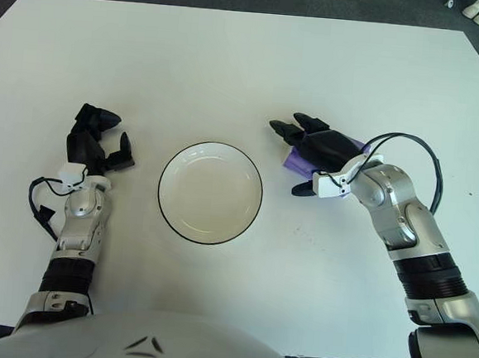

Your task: Put the tissue paper into the plate.

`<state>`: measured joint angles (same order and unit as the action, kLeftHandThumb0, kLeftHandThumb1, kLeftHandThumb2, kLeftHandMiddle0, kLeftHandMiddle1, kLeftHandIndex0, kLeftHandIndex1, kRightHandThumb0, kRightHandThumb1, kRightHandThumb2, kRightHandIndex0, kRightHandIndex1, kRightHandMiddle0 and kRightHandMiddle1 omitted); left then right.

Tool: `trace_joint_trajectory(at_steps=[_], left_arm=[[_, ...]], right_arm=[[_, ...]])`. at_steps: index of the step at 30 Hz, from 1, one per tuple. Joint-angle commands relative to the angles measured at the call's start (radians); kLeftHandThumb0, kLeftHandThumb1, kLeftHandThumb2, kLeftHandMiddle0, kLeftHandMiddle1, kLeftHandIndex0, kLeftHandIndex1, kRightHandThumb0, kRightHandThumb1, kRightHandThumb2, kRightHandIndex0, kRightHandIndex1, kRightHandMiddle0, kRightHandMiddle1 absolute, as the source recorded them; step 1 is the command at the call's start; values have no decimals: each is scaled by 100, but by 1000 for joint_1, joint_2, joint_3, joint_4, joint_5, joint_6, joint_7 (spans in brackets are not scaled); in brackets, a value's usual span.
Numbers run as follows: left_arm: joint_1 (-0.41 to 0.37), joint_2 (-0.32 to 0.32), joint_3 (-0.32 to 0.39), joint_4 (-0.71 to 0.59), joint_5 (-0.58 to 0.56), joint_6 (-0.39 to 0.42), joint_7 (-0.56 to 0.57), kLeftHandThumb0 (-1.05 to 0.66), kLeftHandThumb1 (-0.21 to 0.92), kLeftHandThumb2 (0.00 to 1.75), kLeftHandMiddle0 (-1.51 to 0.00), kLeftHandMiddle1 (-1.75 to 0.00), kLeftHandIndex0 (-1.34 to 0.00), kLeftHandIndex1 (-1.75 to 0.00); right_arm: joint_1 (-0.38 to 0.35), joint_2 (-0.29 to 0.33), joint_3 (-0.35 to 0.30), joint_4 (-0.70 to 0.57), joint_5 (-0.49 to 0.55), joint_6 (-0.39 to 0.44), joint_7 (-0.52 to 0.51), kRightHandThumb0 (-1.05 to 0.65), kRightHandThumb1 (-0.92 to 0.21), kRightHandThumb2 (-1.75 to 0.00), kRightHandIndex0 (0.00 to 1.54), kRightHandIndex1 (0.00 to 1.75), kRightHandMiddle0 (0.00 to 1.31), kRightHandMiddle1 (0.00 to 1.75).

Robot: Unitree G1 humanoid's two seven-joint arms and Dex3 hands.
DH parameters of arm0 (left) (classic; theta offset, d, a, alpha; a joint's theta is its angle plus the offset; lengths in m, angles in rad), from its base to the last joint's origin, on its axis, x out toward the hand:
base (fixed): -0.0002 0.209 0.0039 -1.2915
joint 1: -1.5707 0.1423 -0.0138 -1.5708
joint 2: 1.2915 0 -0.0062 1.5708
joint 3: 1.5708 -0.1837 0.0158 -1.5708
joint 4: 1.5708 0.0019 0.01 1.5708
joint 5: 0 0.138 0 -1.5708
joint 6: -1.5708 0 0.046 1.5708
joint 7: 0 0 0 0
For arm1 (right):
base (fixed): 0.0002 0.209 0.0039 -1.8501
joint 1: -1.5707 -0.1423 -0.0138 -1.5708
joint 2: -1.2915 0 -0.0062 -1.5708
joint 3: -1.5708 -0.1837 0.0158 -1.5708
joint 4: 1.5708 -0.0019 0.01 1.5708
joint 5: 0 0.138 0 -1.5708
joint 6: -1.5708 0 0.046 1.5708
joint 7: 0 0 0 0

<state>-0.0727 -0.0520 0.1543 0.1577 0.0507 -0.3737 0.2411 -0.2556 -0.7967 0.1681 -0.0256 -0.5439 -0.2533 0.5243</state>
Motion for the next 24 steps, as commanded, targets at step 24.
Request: trace_joint_trajectory(at_steps=[24], left_arm=[[67,8,6,0,-2,56,-1,-1,21,139,-69,-156,-55,-175]], right_arm=[[118,51,14,111,64,74,-52,-88,-42,-93,1,1,0,23]])
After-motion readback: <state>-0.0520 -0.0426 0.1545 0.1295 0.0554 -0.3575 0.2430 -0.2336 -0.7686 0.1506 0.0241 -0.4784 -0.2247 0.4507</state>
